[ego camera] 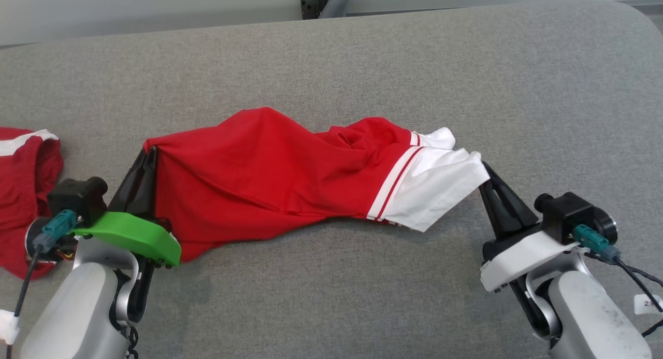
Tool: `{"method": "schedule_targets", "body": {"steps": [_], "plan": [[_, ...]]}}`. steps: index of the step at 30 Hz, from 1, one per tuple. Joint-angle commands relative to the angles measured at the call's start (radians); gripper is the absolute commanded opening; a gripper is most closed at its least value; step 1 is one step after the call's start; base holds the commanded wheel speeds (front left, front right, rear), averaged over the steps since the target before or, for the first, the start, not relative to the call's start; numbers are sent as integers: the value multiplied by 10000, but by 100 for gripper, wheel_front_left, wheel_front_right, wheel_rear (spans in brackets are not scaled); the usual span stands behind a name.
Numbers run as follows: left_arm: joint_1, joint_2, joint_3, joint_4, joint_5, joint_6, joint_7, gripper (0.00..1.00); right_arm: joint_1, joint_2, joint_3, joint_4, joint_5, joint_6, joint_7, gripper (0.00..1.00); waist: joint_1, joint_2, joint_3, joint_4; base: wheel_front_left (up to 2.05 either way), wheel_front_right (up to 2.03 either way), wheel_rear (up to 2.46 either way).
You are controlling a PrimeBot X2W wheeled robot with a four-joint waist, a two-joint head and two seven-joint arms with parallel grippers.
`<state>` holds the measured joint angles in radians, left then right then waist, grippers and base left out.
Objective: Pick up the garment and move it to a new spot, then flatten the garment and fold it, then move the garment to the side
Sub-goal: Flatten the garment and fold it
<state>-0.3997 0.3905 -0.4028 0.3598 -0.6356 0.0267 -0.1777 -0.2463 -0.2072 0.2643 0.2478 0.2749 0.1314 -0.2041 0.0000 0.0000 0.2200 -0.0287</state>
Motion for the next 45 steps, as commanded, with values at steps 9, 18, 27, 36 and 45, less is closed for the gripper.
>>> {"method": "schedule_targets", "body": {"steps": [9,18,27,36,45], "plan": [[-259,796,452,-2573,450,796,246,0,-384,-601,-1131,-2722,-597,-15,261,0,0,0,-189,-145,0,0,0],[-1933,1708,905,-4685,770,886,1080,0,-2742,-1796,-2371,-4444,-810,-15,1095,0,0,0,-629,-188,0,0,0],[-3166,2166,941,-5610,1157,929,1789,0,-4315,-2616,-2612,-4938,-412,-15,1957,0,0,0,-879,-181,0,0,0],[-4624,1631,570,-4619,919,385,1870,0,-6117,-2933,-1673,-3264,526,-13,2394,0,0,0,-413,-107,0,0,0],[-7417,359,-43,-646,1128,-670,815,0,-9992,-2831,-59,847,912,-15,1258,0,0,0,244,136,0,0,0]]}}
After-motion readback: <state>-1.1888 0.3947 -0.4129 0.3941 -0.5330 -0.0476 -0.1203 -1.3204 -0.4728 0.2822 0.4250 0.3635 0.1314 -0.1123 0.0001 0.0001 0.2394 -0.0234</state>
